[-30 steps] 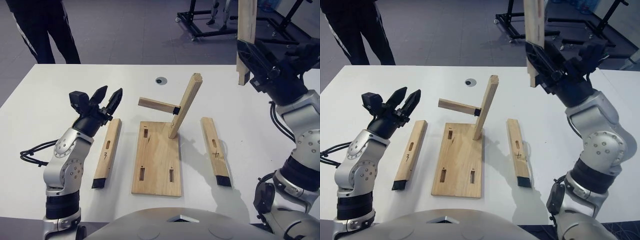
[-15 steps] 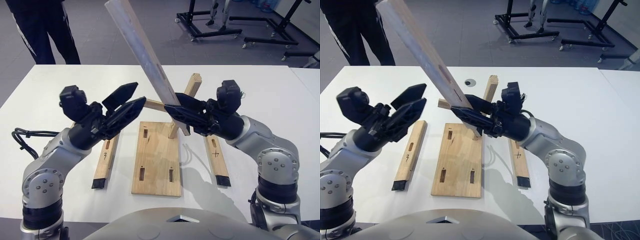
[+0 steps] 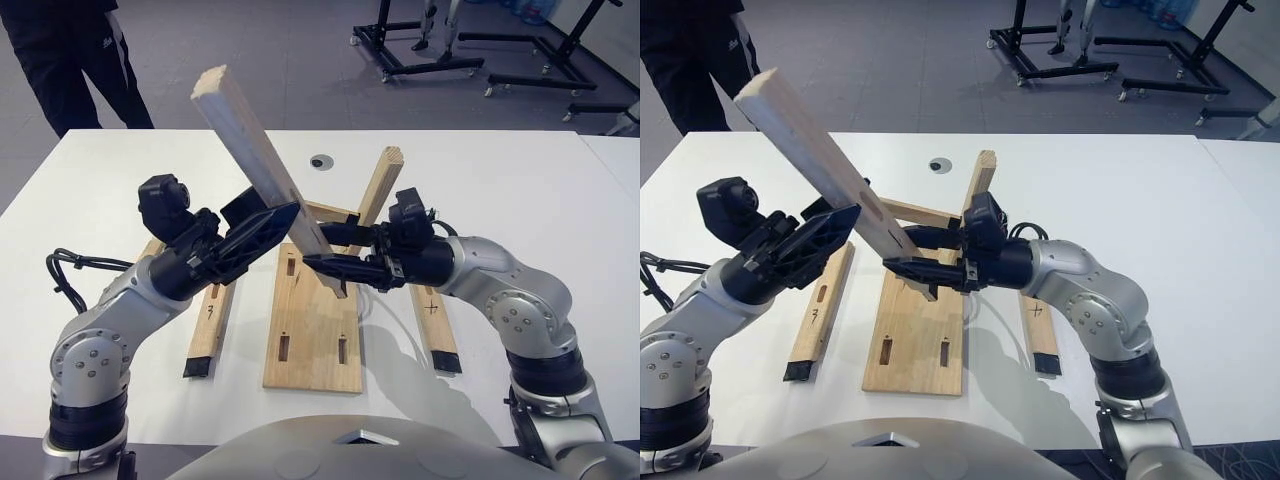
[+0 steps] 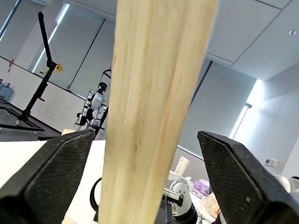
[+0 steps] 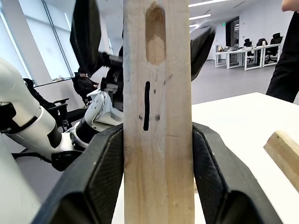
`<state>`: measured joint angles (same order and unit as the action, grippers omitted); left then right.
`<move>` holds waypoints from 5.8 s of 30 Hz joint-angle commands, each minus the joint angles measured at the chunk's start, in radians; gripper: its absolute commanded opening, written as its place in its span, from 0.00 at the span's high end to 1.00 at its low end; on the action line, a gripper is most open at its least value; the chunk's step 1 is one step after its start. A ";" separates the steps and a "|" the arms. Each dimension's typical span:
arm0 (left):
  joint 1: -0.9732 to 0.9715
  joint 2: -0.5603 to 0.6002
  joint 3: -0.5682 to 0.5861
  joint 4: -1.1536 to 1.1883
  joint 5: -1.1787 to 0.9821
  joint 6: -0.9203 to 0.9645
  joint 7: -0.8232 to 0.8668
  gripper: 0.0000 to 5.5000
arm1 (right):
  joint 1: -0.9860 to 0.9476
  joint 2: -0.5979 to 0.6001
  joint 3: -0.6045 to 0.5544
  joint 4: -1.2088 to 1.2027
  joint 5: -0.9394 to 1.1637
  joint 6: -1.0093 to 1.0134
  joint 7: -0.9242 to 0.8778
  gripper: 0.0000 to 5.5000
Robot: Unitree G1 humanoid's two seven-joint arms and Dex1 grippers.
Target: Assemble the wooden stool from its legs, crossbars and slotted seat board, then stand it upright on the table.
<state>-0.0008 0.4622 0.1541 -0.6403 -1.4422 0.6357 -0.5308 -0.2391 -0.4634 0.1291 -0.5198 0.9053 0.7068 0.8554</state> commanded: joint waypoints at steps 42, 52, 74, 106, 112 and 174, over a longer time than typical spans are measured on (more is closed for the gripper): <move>0.070 0.020 0.092 0.087 0.101 -0.039 -0.102 0.61 | 0.007 -0.073 -0.011 0.037 -0.029 0.043 0.041 0.47; -0.023 0.230 0.290 0.350 0.210 -0.020 -0.215 0.61 | 0.050 -0.119 -0.172 -0.026 0.038 0.031 -0.003 0.16; -0.187 0.005 0.017 0.631 0.787 -0.620 -0.509 0.61 | -0.400 0.033 -0.337 0.361 0.020 -0.134 -0.240 0.02; -0.233 0.092 -0.096 0.725 0.795 -0.366 -0.839 0.61 | -0.415 0.036 -0.305 0.383 -0.056 -0.141 -0.163 0.02; -0.236 0.071 -0.107 0.754 0.810 -0.357 -0.822 0.61 | -0.370 -0.049 -0.274 0.411 -0.082 -0.107 -0.034 0.02; -0.425 0.042 -0.266 1.075 0.916 -0.338 -0.929 0.61 | -0.511 -0.022 -0.240 0.311 -0.334 -0.206 -0.153 0.02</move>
<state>-0.4795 0.4949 -0.0650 0.4022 -0.6085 0.2844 -1.4548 -0.7392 -0.4587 -0.1335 -0.1084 0.5885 0.4688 0.7326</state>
